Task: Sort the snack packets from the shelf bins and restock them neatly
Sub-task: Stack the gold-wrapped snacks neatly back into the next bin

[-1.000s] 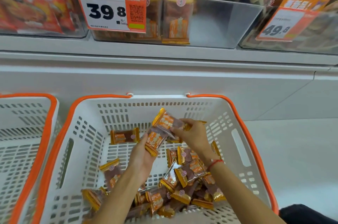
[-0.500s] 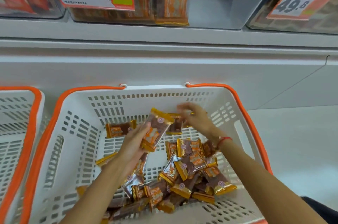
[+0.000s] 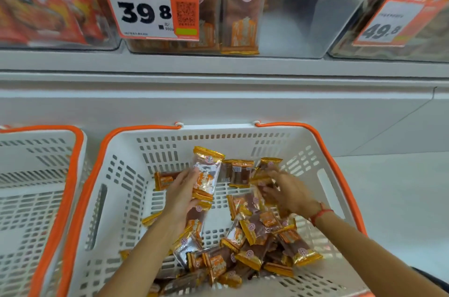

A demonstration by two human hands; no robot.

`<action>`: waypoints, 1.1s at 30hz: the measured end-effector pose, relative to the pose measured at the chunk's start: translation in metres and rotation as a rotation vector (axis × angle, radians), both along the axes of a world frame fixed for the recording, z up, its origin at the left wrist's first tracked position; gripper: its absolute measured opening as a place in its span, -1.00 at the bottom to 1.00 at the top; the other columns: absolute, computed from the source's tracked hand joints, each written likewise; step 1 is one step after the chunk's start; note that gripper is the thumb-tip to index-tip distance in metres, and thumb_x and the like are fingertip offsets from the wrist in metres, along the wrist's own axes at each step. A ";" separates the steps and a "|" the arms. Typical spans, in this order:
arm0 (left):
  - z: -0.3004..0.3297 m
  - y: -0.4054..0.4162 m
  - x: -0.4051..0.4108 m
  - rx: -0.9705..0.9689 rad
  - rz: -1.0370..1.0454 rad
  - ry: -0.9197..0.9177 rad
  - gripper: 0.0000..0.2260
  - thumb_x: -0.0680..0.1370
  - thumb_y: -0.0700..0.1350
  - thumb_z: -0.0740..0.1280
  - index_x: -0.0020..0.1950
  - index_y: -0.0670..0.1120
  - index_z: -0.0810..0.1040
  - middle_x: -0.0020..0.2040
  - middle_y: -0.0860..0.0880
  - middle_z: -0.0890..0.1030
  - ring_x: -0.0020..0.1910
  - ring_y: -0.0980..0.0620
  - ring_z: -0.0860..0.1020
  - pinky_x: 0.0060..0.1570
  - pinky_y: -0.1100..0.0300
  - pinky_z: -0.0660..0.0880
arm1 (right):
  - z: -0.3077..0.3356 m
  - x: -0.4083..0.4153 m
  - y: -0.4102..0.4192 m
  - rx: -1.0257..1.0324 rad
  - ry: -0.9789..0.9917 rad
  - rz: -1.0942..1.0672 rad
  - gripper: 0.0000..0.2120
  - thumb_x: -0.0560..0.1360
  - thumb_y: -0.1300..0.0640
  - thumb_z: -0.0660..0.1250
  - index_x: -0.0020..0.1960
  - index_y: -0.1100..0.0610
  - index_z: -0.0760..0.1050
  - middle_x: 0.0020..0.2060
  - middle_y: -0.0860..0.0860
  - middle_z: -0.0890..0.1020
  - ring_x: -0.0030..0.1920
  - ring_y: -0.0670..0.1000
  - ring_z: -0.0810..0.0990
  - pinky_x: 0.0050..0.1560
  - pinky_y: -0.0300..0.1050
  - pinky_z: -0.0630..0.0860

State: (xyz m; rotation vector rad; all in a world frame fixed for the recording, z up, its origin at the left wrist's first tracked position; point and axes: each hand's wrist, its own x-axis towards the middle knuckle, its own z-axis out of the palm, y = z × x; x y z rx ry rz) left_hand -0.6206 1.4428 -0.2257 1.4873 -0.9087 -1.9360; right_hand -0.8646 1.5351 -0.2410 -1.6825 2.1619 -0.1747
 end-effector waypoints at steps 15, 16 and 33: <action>0.189 0.004 -0.043 -0.597 0.010 0.231 -0.70 0.52 0.16 0.22 0.24 0.19 0.43 0.21 0.17 0.54 0.17 0.27 0.50 0.00 0.36 0.40 | 0.232 0.082 -0.062 -0.756 -0.809 -0.261 -0.75 0.35 0.03 0.54 0.00 -0.07 0.62 -0.09 -0.01 0.66 -0.20 -0.11 0.63 -0.29 -0.32 0.49; 0.201 0.003 -0.044 -0.638 0.005 0.246 -0.75 0.54 0.13 0.21 0.22 0.23 0.42 0.18 0.24 0.53 0.12 0.38 0.49 -0.03 0.43 0.40 | 0.242 0.084 -0.064 -0.777 -0.812 -0.263 -0.63 0.33 -0.02 0.53 0.11 -0.09 0.57 -0.02 -0.04 0.63 -0.13 -0.10 0.64 -0.21 -0.30 0.53; 0.291 -0.148 -0.090 -1.449 -0.802 -1.107 -0.38 0.57 0.35 -0.12 0.58 0.12 0.05 0.59 0.07 0.03 0.57 0.00 -0.04 0.50 0.01 -0.06 | 0.330 -0.023 -0.149 -0.895 -0.028 -0.136 -0.38 0.43 0.11 0.47 0.41 0.09 0.27 0.23 0.01 0.51 0.23 0.04 0.51 0.17 0.00 0.48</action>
